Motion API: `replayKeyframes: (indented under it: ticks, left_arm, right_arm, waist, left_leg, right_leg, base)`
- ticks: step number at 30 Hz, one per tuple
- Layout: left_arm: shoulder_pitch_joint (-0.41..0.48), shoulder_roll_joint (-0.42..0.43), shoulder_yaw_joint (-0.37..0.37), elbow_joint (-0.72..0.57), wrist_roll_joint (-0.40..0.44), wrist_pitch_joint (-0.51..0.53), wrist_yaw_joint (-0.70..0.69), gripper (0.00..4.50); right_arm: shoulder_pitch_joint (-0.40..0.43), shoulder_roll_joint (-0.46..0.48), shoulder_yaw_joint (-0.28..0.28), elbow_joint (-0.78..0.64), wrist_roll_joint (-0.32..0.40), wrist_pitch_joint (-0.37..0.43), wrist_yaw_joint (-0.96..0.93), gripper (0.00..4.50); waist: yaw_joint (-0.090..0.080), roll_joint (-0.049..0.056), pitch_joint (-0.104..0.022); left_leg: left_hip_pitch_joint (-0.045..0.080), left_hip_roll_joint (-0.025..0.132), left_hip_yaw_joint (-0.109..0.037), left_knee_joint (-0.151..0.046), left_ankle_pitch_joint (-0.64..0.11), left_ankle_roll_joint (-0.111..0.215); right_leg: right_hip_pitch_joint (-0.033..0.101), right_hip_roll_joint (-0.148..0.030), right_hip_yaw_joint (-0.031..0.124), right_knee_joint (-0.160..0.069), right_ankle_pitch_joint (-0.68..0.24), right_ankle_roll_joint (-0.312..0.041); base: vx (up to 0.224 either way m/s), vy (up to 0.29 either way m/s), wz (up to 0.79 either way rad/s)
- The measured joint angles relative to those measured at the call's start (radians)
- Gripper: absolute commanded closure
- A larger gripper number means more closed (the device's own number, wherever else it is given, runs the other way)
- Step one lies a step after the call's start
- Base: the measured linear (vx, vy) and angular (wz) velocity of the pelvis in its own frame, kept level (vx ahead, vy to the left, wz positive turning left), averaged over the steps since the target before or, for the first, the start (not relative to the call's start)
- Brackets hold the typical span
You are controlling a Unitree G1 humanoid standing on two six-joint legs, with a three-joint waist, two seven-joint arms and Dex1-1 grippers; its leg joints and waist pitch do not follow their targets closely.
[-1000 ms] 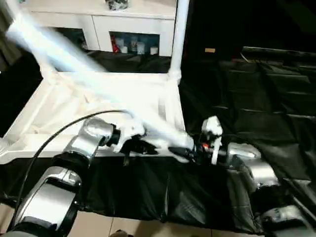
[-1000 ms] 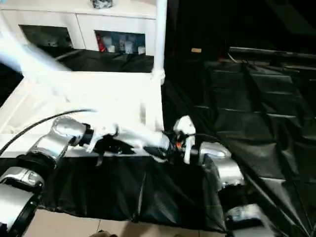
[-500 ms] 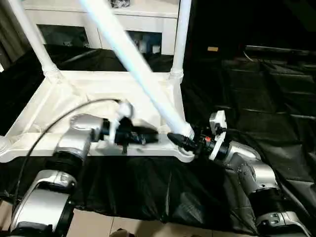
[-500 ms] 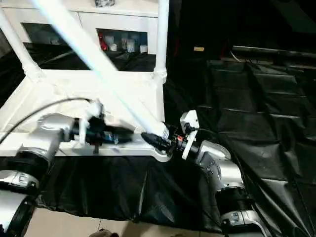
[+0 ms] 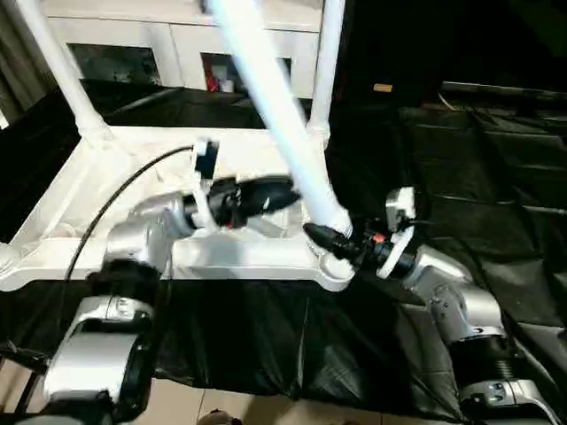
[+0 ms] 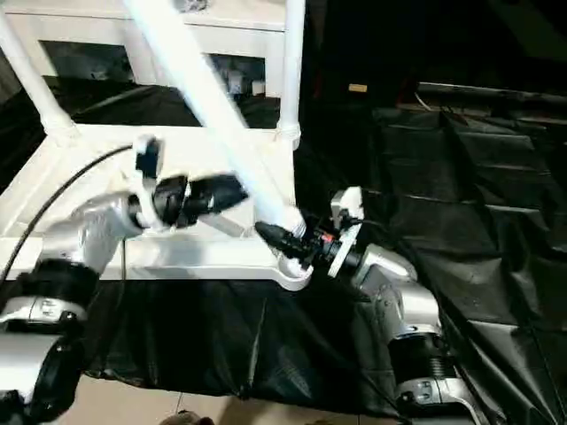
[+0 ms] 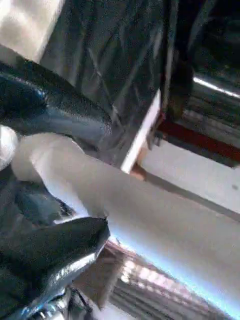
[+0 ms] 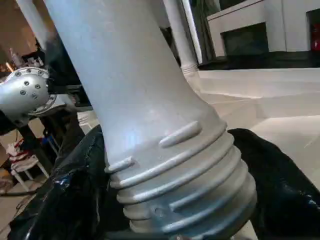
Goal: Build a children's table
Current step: Insert table leg to table base
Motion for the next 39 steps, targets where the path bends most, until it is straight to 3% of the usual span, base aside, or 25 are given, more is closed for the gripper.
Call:
replayKeyframes:
  ticks: [6, 9, 13, 18, 24, 31, 38, 39]
  left_arm:
    - [0.000, -0.032, -0.034, -0.064, 0.003, -0.017, 0.009, 0.96]
    - [0.001, -0.045, -0.061, -0.064, 0.045, -0.083, 0.032, 0.94]
    - [0.001, -0.060, -0.058, -0.064, 0.047, -0.090, 0.067, 0.94]
    - [-0.006, -0.079, -0.012, -0.064, -0.001, -0.049, 0.092, 1.50]
    - [-0.027, -0.095, 0.015, -0.090, -0.052, -0.009, 0.113, 1.85]
    - [-0.027, -0.101, -0.017, -0.100, 0.002, -0.023, 0.175, 2.42]
    - [-0.034, -0.118, -0.026, -0.110, 0.017, 0.020, 0.298, 2.55]
    - [-0.034, -0.118, -0.027, -0.125, 0.021, 0.031, 0.312, 2.55]
  right_arm:
    - [0.001, 0.001, 0.024, -0.005, 0.000, 0.049, -0.002, 1.26]
    - [0.014, -0.003, 0.037, -0.043, 0.000, 0.073, 0.000, 1.26]
    - [0.024, -0.004, 0.038, -0.047, 0.001, 0.086, -0.004, 1.26]
    - [0.028, -0.007, 0.037, -0.077, 0.011, 0.096, -0.015, 1.30]
    - [0.030, 0.001, 0.038, -0.079, 0.012, 0.102, -0.023, 1.33]
    - [0.053, -0.002, 0.027, -0.080, 0.012, 0.121, -0.046, 1.33]
    - [0.057, -0.010, 0.009, -0.081, 0.012, 0.124, -0.072, 1.33]
    - [0.057, -0.009, 0.008, -0.087, 0.012, 0.126, -0.080, 0.77]
  waist:
    - [-0.001, 0.000, 0.000]
    - [-0.001, 0.000, 0.000]
    - [-0.001, 0.000, 0.000]
    - [-0.002, 0.000, 0.000]
    - [0.000, 0.000, 0.000]
    - [0.000, 0.000, 0.000]
    - [-0.001, 0.000, 0.000]
    - [-0.003, 0.000, 0.000]
  left_leg:
    - [0.000, 0.000, 0.000, 0.000, 0.000, 0.000]
    - [0.000, 0.000, 0.000, 0.000, 0.000, 0.000]
    - [0.000, 0.000, 0.000, 0.001, 0.000, 0.000]
    - [0.000, 0.000, 0.000, 0.001, 0.000, 0.000]
    - [0.000, 0.000, 0.000, 0.002, 0.000, 0.000]
    - [0.000, 0.000, 0.000, 0.003, 0.000, 0.001]
    - [0.000, 0.000, 0.000, 0.003, 0.000, 0.001]
    - [0.000, 0.000, 0.000, 0.003, 0.000, 0.001]
  right_leg:
    - [0.000, 0.000, 0.000, 0.000, 0.000, 0.000]
    - [0.000, 0.000, 0.000, 0.000, 0.000, 0.000]
    - [0.000, 0.000, 0.000, 0.000, 0.000, 0.000]
    - [0.000, 0.000, 0.000, 0.001, 0.000, 0.000]
    - [0.000, 0.000, 0.000, 0.001, 0.000, 0.000]
    - [0.000, 0.000, 0.000, 0.001, 0.000, 0.000]
    - [0.000, 0.000, 0.000, 0.002, 0.000, 0.001]
    - [0.000, 0.000, 0.000, 0.002, 0.000, 0.001]
  base:
    - [0.000, 0.000, 0.00]
    - [0.000, 0.000, 0.00]
    - [0.000, 0.000, 0.00]
    - [0.000, 0.000, 0.00]
    - [0.000, 0.000, 0.00]
    - [0.000, 0.000, 0.00]
    - [0.000, 0.000, 0.00]
    - [0.000, 0.000, 0.00]
